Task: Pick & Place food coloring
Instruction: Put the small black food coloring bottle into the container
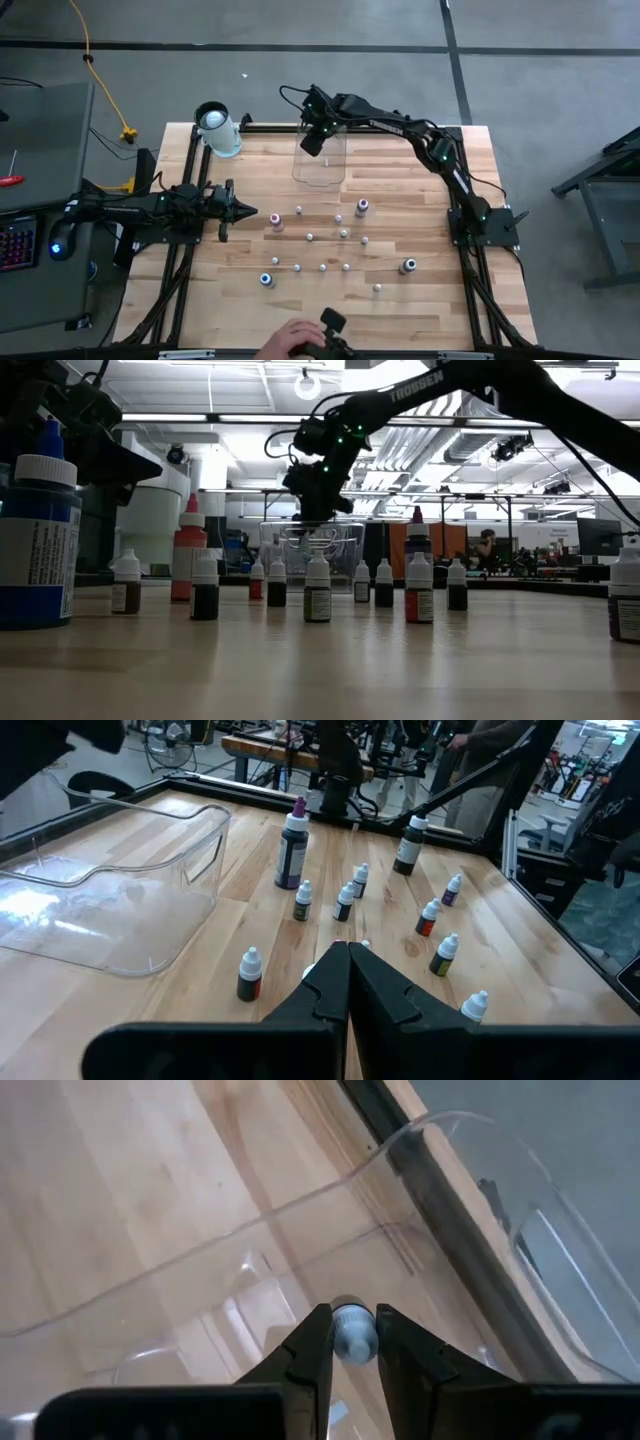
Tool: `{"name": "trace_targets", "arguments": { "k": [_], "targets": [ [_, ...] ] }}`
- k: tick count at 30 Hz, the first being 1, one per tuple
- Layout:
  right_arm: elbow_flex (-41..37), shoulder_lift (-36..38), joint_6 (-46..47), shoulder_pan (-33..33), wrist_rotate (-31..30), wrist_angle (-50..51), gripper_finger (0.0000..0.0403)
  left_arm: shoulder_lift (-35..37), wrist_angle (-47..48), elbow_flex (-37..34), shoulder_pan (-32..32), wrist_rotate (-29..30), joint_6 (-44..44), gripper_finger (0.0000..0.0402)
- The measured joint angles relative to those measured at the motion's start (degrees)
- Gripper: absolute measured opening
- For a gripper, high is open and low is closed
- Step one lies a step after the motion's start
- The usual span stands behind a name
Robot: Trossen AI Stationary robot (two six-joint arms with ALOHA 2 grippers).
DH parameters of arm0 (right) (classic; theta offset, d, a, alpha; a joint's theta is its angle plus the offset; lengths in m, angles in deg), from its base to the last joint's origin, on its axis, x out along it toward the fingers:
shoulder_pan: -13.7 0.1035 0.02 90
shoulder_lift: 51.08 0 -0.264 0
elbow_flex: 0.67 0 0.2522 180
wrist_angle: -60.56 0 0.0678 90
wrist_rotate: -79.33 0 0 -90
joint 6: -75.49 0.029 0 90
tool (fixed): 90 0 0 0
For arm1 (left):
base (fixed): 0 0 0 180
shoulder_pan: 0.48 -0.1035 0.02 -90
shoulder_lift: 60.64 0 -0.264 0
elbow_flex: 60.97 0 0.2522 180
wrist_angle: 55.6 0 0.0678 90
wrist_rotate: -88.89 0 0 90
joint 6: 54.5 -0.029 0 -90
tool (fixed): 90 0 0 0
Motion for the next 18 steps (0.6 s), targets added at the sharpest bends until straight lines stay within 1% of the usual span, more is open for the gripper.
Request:
{"name": "trace_targets", "arguments": {
  "k": [8, 16, 18],
  "targets": [
    [0.02, -2.7, -0.07, -0.27, 0.06, -1.94, 0.0069, 0.01, 0.0, 0.0, 0.02, 0.0, 0.02, 0.0001],
    [0.02, -4.19, 1.4, -0.66, 0.02, -3.31, 0.0064, 0.02, -0.02, 0.0, 0.0, 0.0, 0.0, 0.0001],
    [0.02, -4.21, 1.42, -0.66, -0.87, -3.35, 0.0064, 0.01, 0.0, 0.0, 0.01, 0.0, 0.0, 0.0001]
  ]
}}
